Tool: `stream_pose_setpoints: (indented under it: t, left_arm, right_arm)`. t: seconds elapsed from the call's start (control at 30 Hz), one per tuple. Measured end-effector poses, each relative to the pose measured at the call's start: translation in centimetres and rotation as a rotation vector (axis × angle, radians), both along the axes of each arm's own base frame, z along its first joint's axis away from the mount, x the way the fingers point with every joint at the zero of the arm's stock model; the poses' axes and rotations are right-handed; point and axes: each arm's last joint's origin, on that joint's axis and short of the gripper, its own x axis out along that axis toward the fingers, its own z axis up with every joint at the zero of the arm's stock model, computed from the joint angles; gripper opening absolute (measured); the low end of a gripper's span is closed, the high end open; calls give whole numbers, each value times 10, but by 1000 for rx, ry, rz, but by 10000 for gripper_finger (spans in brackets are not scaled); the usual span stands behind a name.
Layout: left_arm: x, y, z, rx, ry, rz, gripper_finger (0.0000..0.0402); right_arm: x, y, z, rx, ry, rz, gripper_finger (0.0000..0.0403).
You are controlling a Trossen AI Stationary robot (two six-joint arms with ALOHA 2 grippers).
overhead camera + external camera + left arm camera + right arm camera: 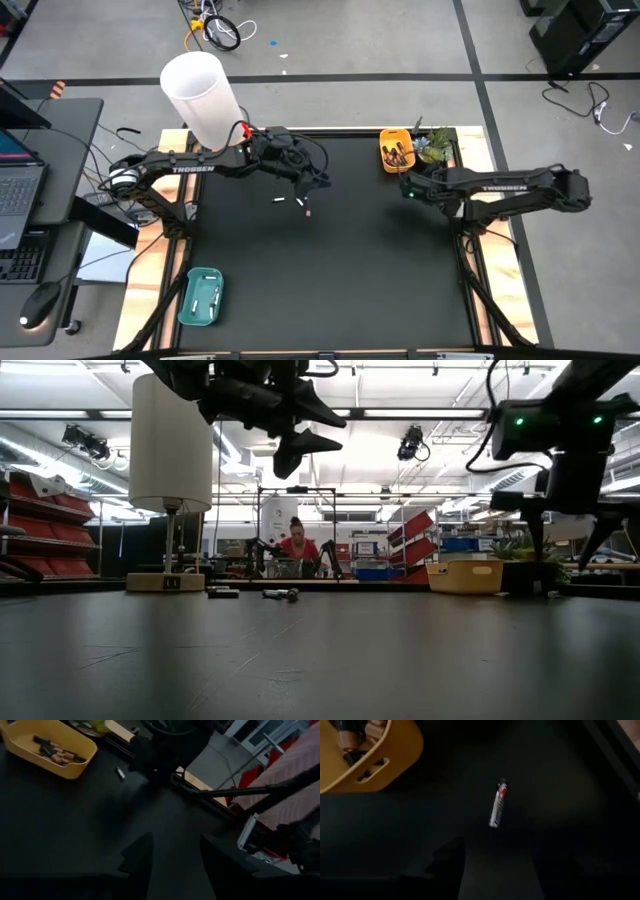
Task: Sort batteries
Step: Put the silver battery into the blue bin
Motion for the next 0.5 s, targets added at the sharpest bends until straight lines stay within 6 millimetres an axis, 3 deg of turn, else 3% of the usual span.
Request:
stream_pose_setpoints:
  t: [0.5]
  left_arm:
    - [0,1,-1,13,11,27,177]
  right_arm:
    - [10,-26,-21,40,97,-16,196]
